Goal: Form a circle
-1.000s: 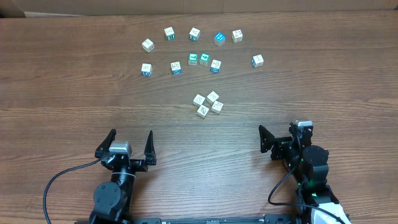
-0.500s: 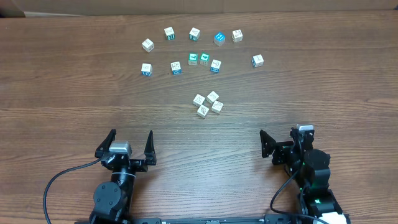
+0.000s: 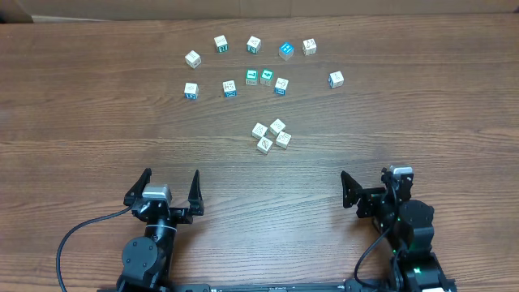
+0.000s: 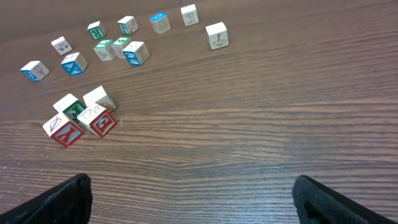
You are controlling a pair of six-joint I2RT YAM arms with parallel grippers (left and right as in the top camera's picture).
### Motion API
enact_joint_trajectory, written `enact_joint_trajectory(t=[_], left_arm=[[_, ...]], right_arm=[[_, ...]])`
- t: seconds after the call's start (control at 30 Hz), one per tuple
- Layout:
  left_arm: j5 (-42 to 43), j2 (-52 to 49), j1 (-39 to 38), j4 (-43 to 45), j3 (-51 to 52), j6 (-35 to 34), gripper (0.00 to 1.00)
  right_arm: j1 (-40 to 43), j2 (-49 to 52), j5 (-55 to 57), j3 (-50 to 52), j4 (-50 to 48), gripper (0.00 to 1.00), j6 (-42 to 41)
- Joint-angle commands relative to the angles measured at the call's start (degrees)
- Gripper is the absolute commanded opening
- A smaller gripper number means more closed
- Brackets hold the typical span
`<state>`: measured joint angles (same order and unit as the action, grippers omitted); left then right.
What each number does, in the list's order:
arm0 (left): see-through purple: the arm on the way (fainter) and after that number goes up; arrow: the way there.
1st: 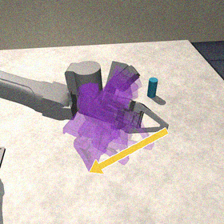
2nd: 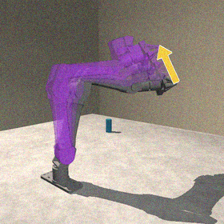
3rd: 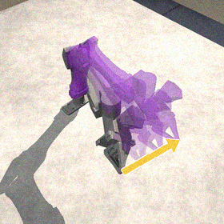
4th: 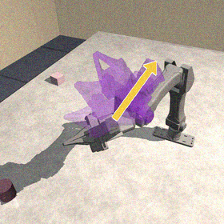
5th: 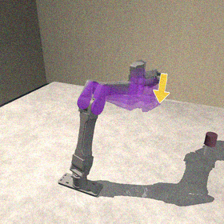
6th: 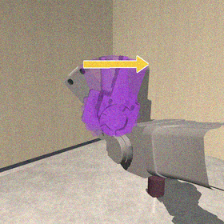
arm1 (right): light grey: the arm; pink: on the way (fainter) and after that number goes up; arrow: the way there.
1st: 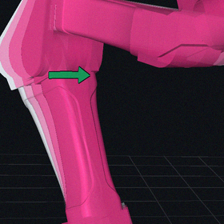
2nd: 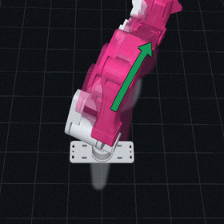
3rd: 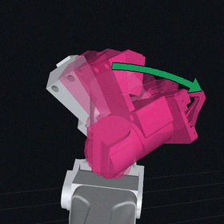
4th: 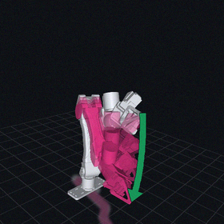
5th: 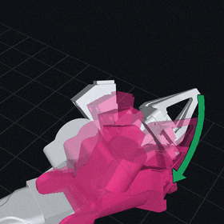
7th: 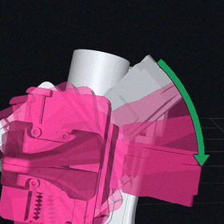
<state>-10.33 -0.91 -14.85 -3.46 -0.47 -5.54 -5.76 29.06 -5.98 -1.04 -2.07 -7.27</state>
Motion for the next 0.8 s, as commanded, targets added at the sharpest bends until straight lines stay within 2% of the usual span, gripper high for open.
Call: enact_joint_trajectory(t=[0.0, 0.17, 0.77], left_arm=[[-0.15, 0.66, 0.48, 0.04, 0.2, 1.05, 1.0], [-0.15, 0.66, 0.48, 0.04, 0.2, 1.05, 1.0], [-0.15, 0.66, 0.48, 0.04, 0.2, 1.05, 1.0]], right_arm=[[0.28, -3.02, 0.35, 0.57, 1.49, 1.0, 0.07], [0.28, -8.37, 0.57, 0.57, 6.54, 1.0, 0.07], [0.26, -17.35, 0.72, 0.57, 6.49, 1.0, -0.15]])
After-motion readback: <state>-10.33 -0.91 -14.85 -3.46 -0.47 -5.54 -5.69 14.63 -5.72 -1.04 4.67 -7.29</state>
